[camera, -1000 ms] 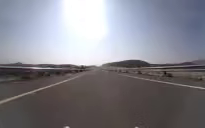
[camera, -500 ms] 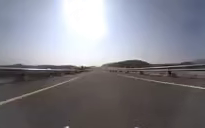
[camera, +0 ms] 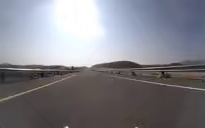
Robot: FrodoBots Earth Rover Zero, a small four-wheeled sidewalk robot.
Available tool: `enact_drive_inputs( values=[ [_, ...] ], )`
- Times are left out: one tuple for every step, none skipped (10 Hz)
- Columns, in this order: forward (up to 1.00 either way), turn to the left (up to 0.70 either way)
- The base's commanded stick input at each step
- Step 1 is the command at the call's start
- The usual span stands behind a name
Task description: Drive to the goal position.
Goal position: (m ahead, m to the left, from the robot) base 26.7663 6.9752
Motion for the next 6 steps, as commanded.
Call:
enact_drive_inputs(
  values=[
    [1.0, 0.0],
    [1.0, 0.0],
    [1.0, 0.0],
    [1.0, 0.0],
    [1.0, 0.0],
    [1.0, 0.0]
  ],
)
